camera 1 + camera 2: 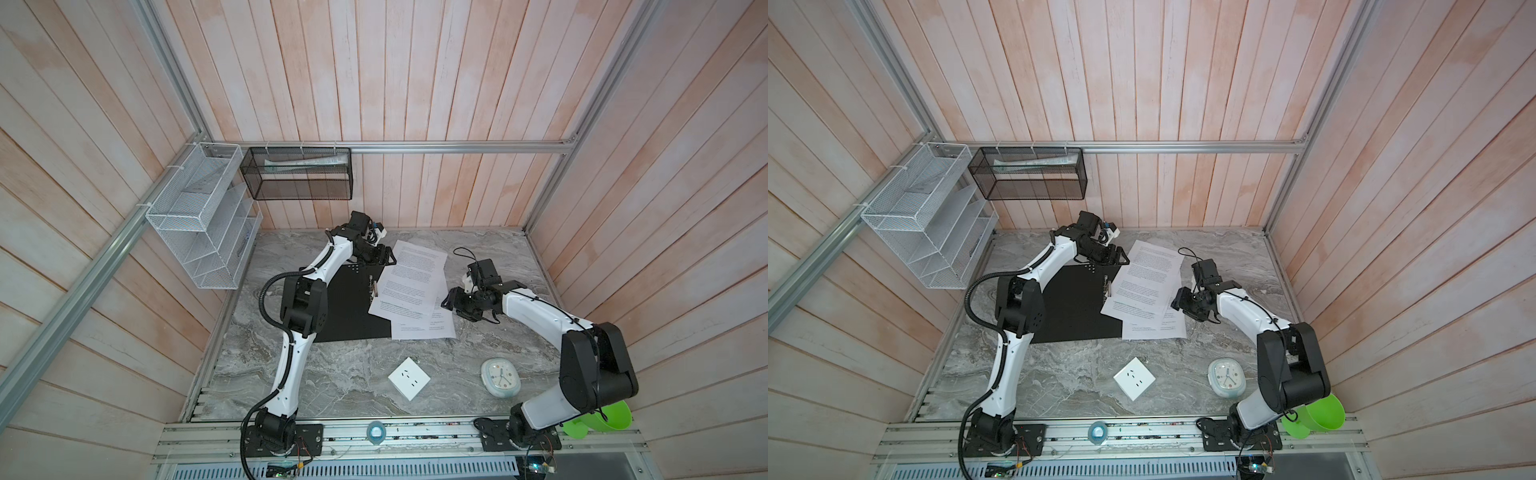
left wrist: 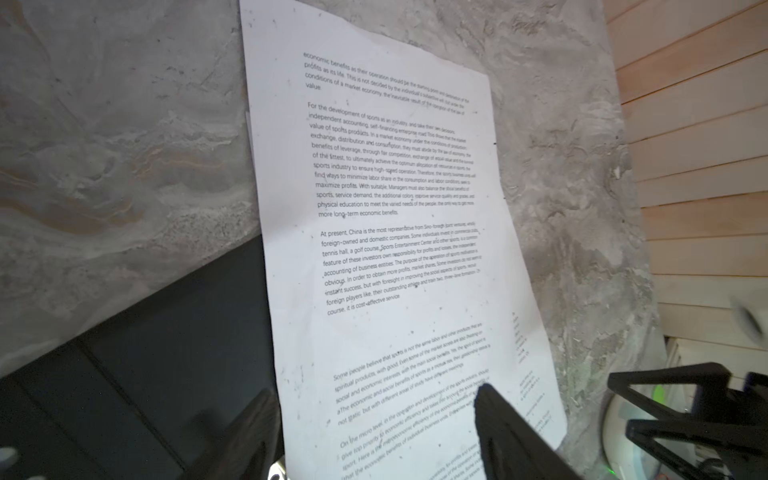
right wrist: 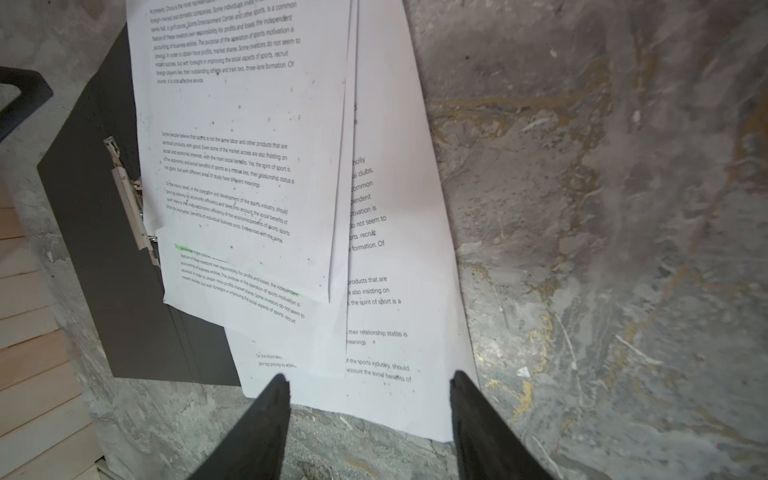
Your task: Put the files into the folder
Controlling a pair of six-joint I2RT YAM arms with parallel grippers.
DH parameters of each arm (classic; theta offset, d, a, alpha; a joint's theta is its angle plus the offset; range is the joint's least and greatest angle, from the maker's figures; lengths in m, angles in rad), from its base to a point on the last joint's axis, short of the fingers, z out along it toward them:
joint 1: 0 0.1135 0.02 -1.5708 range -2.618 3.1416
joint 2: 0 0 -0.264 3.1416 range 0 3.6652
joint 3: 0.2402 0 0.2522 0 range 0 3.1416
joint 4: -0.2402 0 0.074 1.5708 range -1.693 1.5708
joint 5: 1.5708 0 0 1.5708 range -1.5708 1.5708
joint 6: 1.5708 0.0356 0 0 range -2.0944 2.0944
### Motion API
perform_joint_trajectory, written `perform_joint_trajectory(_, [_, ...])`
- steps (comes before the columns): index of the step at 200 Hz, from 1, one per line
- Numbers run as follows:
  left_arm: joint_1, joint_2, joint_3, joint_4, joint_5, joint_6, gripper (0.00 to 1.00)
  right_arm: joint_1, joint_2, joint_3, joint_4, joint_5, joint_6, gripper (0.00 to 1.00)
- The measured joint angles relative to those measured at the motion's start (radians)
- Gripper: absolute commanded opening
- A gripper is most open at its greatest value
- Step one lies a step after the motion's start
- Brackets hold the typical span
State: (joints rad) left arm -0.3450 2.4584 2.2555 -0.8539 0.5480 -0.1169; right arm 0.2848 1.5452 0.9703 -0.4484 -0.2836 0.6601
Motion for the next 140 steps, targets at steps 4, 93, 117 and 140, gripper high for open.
perform_joint_trajectory(4, [-0.003, 0.002, 0.001, -0.002, -0.010, 0.000, 0.77, -0.006, -0.003, -0.010, 0.006, -0.005, 0.002, 0.61])
perform_joint_trajectory(93, [-0.027, 0.082, 0.088, -0.024, -0.141, 0.012, 0.78, -0.067, -0.032, -0.098, 0.088, -0.063, 0.021, 0.61])
perform_joint_trajectory(117, [-0.042, 0.096, 0.088, -0.035, -0.177, 0.024, 0.78, -0.077, -0.032, -0.108, 0.094, -0.068, 0.021, 0.61])
perform_joint_trajectory(140, [-0.058, 0.106, 0.088, -0.048, -0.209, 0.039, 0.78, -0.088, -0.032, -0.115, 0.103, -0.073, 0.020, 0.61])
